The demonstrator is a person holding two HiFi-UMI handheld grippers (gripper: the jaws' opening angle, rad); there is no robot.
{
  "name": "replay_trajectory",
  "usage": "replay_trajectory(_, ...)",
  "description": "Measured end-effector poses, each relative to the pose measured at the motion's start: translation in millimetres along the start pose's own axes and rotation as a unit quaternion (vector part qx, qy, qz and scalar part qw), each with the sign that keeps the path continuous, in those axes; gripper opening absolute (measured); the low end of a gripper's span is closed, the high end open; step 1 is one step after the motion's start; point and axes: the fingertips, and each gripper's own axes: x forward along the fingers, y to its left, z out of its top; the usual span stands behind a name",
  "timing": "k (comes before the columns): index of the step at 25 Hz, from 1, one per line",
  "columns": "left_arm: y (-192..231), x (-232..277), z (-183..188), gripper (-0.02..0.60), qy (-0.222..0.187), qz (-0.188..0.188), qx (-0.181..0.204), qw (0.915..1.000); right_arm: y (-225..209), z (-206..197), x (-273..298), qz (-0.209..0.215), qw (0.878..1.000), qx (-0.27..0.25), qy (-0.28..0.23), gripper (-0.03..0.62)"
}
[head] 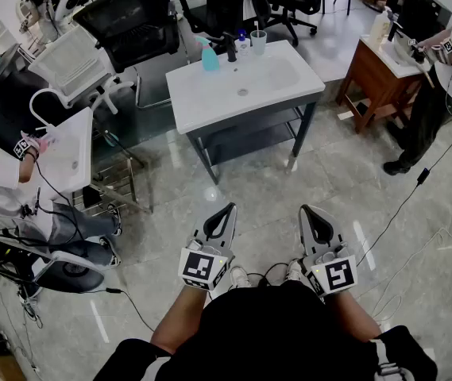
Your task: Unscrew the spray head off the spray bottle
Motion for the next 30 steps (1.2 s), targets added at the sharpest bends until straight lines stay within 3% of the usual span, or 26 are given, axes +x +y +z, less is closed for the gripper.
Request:
replay_trajectory(11,12,-17,5,0.015,-0.004,-0.013,0.004,0.9999,21,6,7,-0.006,1.000,-0.005,0.019,0.005)
replay_trajectory(17,29,-40,-7,0.015,0.004,-0.021,0.003,0.9998,30,0,10,-0.033,0.998,-0.035,0.028,0.005)
replay_trajectory(21,44,-50,-8,0.015,0.007,-0.021,0.009,0.9997,33,0,14,-0.051,0.998,-0.025,0.024,0.006)
replay_trajectory(27,50,-45,-7,0.015,0.013,-0.025,0.001,0.9996,41,0,23,-0.036,0.998,-0.025,0.040,0.006)
replay_trajectory(30,53,-31,-9,0.015,0.018,-0.024,0.017,0.9994,32,0,32,-0.037,0.998,-0.019,0.037,0.006)
